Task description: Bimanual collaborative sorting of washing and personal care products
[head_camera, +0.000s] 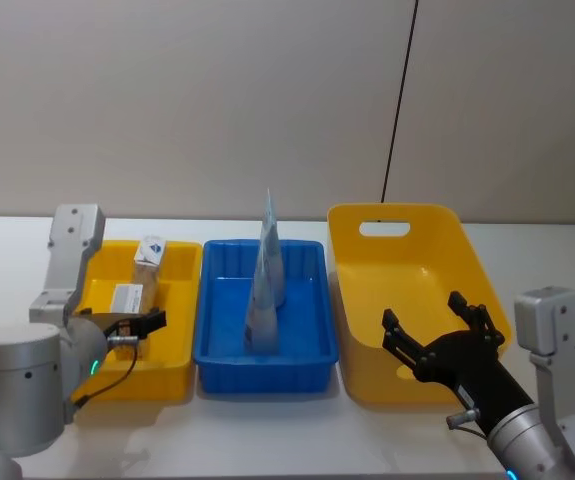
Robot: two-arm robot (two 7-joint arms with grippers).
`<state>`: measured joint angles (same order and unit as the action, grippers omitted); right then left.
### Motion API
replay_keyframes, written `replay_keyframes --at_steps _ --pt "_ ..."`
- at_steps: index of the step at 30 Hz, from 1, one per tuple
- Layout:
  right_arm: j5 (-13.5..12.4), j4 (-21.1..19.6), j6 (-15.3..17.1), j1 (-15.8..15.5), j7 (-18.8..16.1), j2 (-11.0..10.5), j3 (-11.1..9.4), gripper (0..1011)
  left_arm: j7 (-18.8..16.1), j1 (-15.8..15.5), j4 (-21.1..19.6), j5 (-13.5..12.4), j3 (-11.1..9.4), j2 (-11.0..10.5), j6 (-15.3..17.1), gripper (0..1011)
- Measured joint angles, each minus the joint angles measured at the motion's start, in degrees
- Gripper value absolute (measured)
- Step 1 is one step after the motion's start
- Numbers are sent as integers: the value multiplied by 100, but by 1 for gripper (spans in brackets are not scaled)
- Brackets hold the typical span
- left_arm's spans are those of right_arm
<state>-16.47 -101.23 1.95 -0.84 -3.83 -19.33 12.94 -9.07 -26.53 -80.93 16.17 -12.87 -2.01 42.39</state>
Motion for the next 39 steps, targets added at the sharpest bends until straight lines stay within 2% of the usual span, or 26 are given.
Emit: replay_keyframes --at_steps 11,24,39 --pt "0 0 0 0 0 0 0 1002 93 37 101 -16 75 -27 -126 1001" --pt "0 0 0 0 0 0 0 1002 314 -151 532 -16 102 0 -393 1001" --pt "0 0 0 0 0 0 0 1002 459 -267 962 -5 232 45 -695 1001"
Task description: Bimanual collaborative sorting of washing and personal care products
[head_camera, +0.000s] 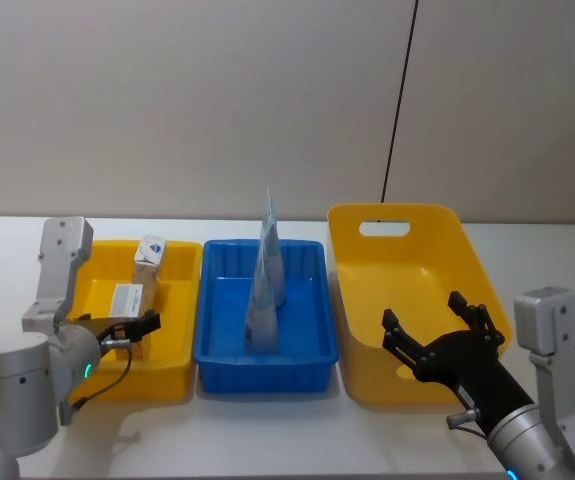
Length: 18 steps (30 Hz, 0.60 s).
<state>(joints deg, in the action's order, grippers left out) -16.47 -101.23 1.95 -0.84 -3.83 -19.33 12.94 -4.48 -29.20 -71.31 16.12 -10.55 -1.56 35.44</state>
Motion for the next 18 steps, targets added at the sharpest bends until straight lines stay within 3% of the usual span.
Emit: replay_keyframes --at_steps 10,18 --pt "0 0 0 0 0 0 0 1002 146 -112 327 -6 50 5 -312 963" --pt "0 0 0 0 0 0 0 1002 209 -180 493 -65 53 -2 -420 730"
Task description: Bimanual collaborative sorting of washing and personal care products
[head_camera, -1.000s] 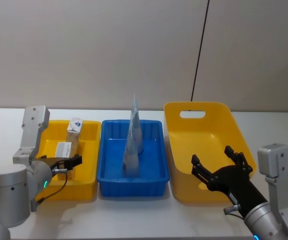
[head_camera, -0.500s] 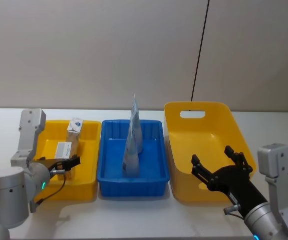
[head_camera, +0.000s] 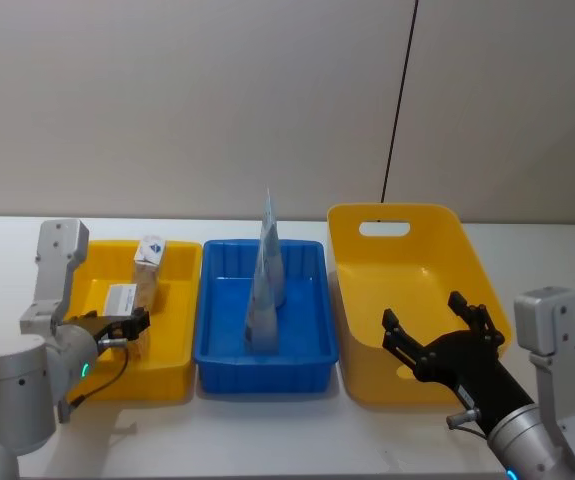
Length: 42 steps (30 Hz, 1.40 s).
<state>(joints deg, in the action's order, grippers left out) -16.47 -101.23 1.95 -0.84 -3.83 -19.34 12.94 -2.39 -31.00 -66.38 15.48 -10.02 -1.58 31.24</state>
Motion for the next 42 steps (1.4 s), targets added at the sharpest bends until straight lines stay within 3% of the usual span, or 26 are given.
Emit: replay_keyframes --at_steps 11,27,42 --pt "0 0 0 0 0 0 0 1002 34 -40 121 -106 -22 -17 -10 412" --pt "0 0 0 0 0 0 0 1002 -22 88 -133 -248 13 -68 52 394" --pt "0 0 0 0 0 0 0 1002 143 190 -1006 -655 -259 -530 112 394"
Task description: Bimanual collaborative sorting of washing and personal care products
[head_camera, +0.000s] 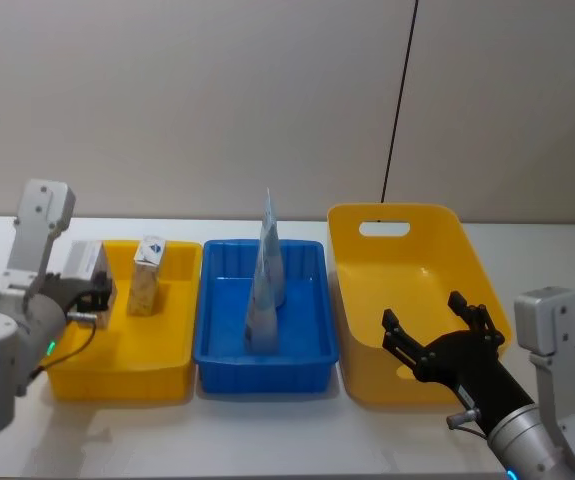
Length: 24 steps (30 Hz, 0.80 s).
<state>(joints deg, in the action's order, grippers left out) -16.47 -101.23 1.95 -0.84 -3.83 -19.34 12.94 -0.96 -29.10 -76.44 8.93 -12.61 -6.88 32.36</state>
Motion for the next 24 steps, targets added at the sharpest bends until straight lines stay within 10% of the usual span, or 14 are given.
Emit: replay_keyframes --at_steps 24 --pt "0 0 0 0 0 0 0 1002 1704 -414 -984 -256 -569 -1141 -200 394"
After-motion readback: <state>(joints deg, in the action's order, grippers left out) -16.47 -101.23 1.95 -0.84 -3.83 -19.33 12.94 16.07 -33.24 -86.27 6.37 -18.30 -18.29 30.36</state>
